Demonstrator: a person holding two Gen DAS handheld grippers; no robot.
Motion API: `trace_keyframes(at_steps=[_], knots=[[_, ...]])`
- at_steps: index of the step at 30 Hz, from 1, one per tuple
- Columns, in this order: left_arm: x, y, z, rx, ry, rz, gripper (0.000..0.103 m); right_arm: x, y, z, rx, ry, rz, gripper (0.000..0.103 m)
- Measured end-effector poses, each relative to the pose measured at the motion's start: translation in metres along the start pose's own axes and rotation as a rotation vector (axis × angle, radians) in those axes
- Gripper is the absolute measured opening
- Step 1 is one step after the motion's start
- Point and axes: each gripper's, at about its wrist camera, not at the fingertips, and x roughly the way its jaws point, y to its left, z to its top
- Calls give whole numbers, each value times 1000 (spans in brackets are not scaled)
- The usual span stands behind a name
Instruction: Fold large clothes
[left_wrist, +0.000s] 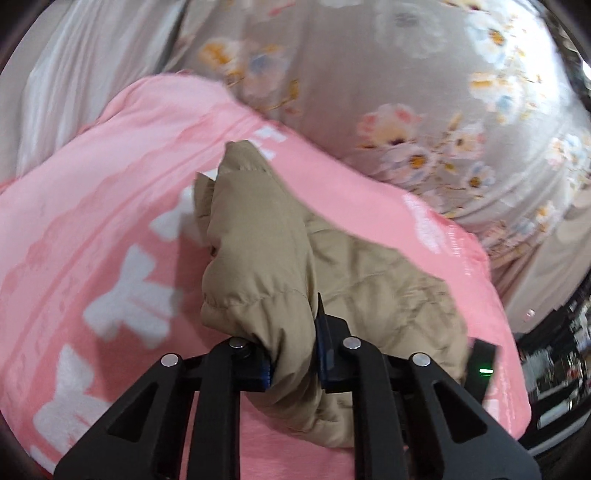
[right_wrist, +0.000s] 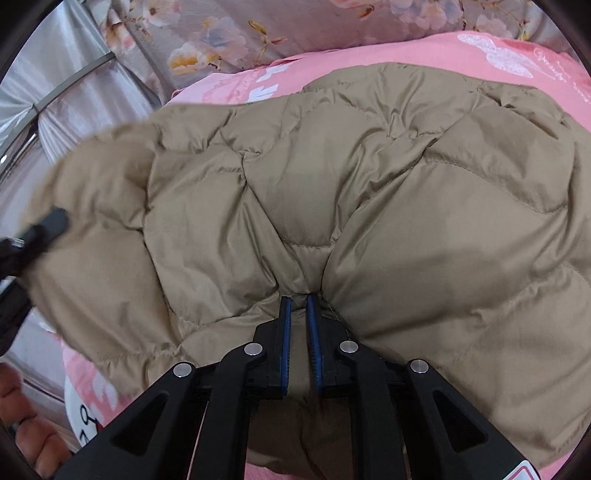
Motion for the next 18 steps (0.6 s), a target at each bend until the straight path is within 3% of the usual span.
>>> trace_keyframes(at_steps=[5,8,11,13,18], knots=[[1,-72,1,127,5,-134,13,6,-6,12,39,33,66,10],[6,-100,-5,190,21,-152,12,-25,-22,5,134,29,103,9],[4,-102,-3,199,20,-145,12,-75,-26,-16,67,-36,7,9],[4,-98,-1,183,18,-125,12,-89,-33,-32,53,-2,-63,9],[8,-111,-4,207,19,-71,12,-69,-33,-52,-4,50,-206,7]])
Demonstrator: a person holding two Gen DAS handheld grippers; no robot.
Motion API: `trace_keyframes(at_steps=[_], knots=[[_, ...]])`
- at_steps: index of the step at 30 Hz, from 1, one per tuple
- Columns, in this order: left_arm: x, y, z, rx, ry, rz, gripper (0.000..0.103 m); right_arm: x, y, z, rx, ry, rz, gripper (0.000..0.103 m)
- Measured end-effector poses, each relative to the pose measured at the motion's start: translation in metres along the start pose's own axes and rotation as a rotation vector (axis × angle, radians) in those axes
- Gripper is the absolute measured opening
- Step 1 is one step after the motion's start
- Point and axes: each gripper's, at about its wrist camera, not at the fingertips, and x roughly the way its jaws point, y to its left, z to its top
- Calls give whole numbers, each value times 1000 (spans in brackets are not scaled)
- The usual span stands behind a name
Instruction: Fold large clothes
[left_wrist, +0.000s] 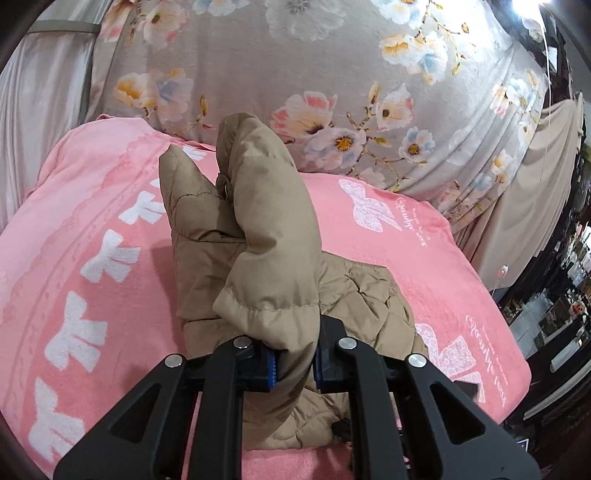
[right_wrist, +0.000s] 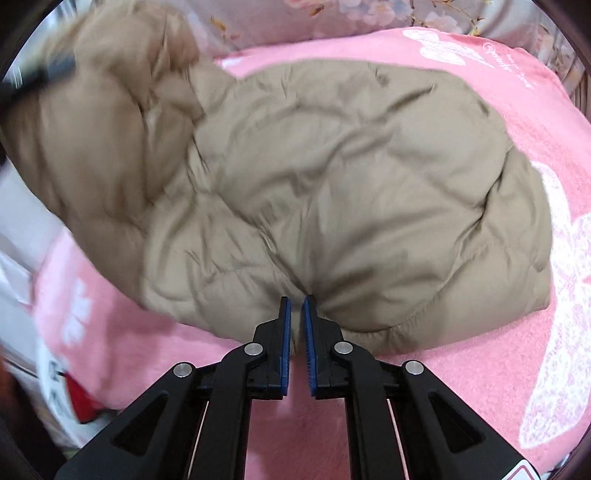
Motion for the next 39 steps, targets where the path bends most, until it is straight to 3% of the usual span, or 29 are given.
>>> trace_keyframes(at_steps=[5,11,16,21,25,27,29,31,33,37,39], knots=[[9,-33,-7,89,44,24,12,-26,-5,3,4,-31,22,6],[50,-78,-25,165,142,-18,12,-85,-51,8,52,-139,-132,7],[101,-110,-58,210,289,-73,12,-117,-79,10,97,-191,-227,7],[124,-127,-88,267,351,-56,15,-125,-98,9,121,-204,-229,9],[98,-117,-72,216,336,-127,30,-136,-109,11,135,-214,-132,15],[73,-106,-58,180,298,-159,50,-143,-96,21,114,-241,-99,27],[43,-90,-44,137,235,-178,75,-150,-80,34,79,-278,-69,53],[17,-67,-30,81,182,-202,82,-155,-63,50,43,-313,-36,59],[1,-47,-20,33,139,-169,82,-154,-50,68,17,-320,11,63],[-10,7,-7,-39,82,77,82,-135,-21,111,-4,-292,89,67],[-7,25,-5,-71,88,160,82,-116,-11,131,-1,-259,98,67]])
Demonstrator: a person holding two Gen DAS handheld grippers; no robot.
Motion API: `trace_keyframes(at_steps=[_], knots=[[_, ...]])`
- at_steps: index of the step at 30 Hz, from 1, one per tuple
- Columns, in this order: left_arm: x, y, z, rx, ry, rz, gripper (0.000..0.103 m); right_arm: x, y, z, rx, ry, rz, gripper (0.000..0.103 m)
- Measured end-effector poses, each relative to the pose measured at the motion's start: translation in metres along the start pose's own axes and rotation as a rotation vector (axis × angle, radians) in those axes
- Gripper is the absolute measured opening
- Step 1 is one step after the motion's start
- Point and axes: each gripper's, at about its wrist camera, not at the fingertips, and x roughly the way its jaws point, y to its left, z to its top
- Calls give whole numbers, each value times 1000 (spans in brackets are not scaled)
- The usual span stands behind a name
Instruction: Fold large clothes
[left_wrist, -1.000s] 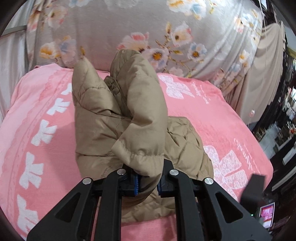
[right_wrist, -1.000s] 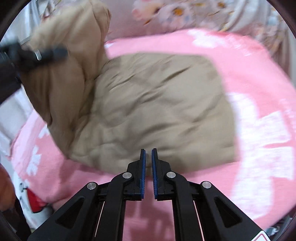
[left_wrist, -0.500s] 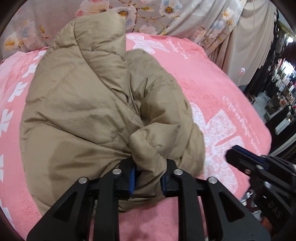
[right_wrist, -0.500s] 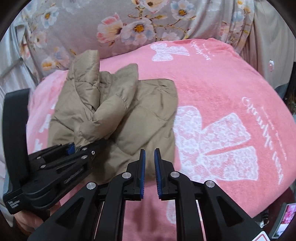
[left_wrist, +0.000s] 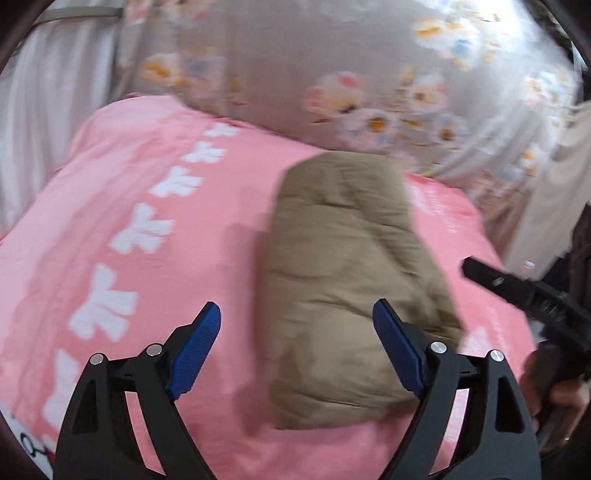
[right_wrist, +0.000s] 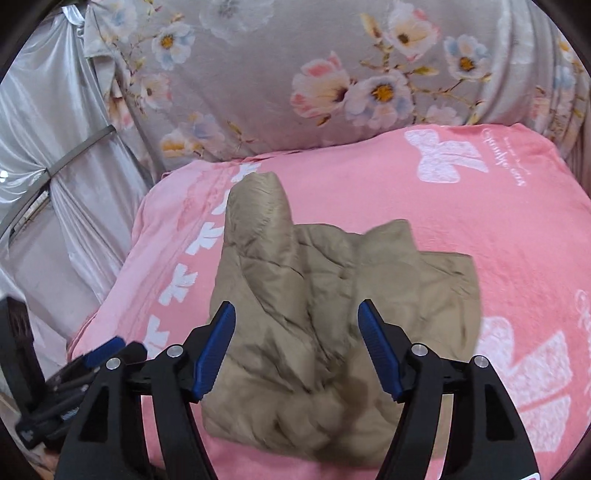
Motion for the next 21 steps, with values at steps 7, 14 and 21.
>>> trace_keyframes(at_steps=[7,14,21], knots=[[18,43,1,-62,24,118,81,74,8,33,65,112,-2,53],[27,26,11,-27,23,70,80,50,-17,29,78,50,15,10],[40,-35,34,58,6,-32,80,10,-81,6,105,-6,-124,10]])
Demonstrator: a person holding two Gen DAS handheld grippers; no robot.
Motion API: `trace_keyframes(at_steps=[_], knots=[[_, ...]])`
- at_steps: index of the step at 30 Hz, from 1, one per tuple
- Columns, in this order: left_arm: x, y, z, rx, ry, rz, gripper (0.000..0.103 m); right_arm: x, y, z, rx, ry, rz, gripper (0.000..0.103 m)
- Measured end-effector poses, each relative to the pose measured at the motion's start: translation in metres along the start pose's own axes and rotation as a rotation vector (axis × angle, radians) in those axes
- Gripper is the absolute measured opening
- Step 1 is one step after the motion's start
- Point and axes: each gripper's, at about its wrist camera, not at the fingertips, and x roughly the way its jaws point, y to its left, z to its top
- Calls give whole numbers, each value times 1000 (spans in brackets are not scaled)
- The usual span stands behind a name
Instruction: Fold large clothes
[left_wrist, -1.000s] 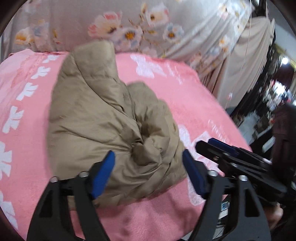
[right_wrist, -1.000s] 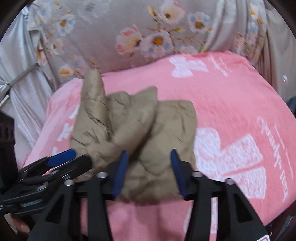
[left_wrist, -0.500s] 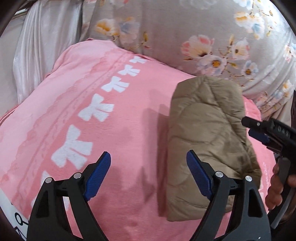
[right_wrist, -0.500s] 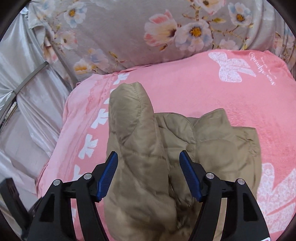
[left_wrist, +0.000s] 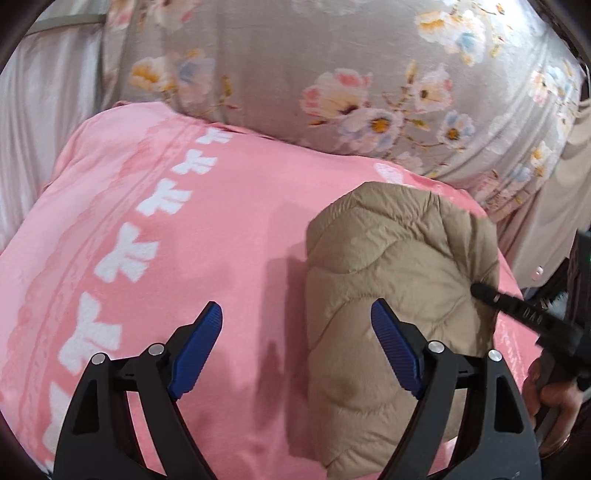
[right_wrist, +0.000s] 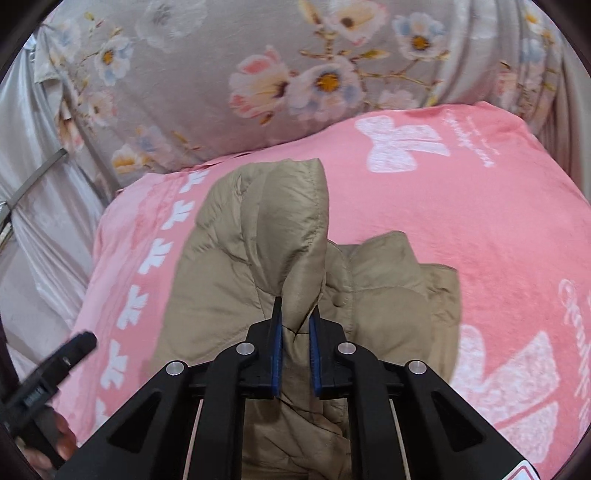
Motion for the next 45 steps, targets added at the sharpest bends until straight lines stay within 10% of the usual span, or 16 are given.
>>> trace_keyframes(at_steps=[13,45], knots=[[88,-110,2,116,113,-40,80,26,-79,-27,124,22,-57,10],[166,-127,-48,199,86,123,98,76,-111,-61,167,-24,-15,19]])
